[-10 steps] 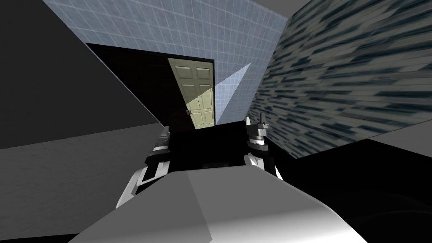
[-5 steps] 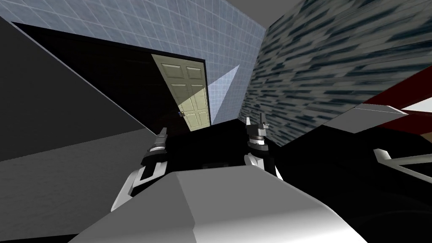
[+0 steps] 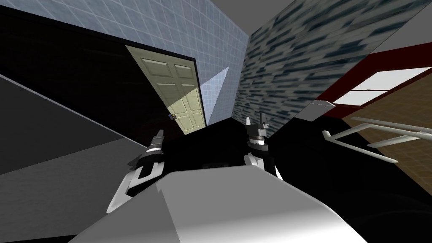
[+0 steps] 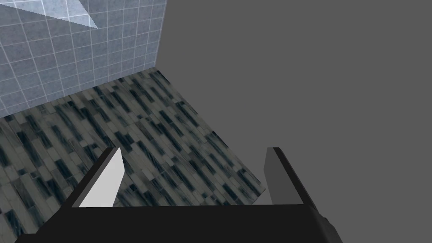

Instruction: Push the door open

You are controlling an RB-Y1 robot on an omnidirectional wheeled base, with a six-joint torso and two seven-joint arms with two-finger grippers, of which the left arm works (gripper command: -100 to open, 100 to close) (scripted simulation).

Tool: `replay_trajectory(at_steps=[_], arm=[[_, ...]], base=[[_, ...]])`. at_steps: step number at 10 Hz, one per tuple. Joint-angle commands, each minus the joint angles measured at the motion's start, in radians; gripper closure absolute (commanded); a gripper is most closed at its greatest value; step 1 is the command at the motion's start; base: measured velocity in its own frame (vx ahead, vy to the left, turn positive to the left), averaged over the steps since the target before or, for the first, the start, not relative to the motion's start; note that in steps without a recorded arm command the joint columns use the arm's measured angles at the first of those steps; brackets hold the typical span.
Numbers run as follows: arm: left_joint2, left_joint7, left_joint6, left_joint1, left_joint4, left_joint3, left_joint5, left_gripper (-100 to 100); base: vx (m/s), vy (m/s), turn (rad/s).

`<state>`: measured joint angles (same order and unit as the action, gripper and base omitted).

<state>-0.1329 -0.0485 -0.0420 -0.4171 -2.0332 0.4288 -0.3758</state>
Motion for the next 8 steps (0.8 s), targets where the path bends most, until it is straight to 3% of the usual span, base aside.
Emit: replay_trajectory(at_steps=[1, 8], arm=[[0.004, -0.012, 0.022, 0.0, 0.017, 0.023, -0.015, -100], [-0.007, -0.062, 0.139, 0.029, 0.091, 0.121, -0.08, -100]], base=[[0.001, 0.101, -0.335], [-0.009, 0.117, -0.31]])
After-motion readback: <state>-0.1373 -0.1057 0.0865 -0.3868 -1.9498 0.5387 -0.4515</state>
